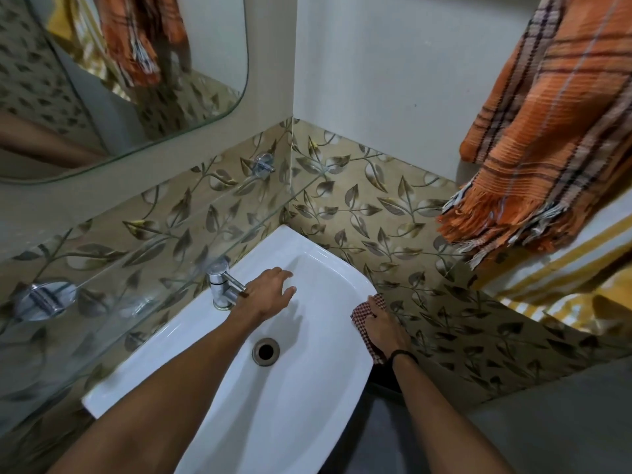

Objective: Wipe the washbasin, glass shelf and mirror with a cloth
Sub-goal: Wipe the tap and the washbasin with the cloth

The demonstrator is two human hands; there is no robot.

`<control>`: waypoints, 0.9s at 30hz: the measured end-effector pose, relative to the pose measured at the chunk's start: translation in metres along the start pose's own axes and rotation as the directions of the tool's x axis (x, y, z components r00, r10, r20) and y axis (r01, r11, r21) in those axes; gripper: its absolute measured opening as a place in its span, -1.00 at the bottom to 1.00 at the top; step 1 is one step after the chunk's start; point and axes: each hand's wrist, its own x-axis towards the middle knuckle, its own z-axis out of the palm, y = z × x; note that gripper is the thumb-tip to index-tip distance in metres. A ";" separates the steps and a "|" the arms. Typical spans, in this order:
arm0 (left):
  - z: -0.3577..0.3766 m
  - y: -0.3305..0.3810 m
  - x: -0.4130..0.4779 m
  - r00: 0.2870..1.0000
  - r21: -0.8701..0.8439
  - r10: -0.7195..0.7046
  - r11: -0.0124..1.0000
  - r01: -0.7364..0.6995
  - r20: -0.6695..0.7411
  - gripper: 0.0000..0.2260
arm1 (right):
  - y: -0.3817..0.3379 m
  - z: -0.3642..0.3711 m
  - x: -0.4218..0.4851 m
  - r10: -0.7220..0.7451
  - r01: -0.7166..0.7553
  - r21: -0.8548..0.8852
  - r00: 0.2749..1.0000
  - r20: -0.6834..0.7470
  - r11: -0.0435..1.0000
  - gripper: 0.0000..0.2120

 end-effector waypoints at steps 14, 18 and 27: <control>0.003 -0.002 -0.001 0.987 0.032 0.070 0.997 -0.066 -0.146 -0.49 | 0.007 0.018 0.014 0.020 -0.008 0.143 0.997 -0.079 0.990 -0.51; 0.008 -0.004 0.002 0.983 0.092 0.100 0.992 -0.086 -0.153 -0.46 | -0.007 0.005 0.033 0.029 -0.022 0.116 0.998 -0.051 0.993 -0.47; 0.011 -0.007 0.006 0.991 0.120 0.056 0.992 -0.042 -0.118 -0.46 | -0.018 0.016 0.047 -0.072 0.059 -0.110 0.990 -0.125 0.992 -0.21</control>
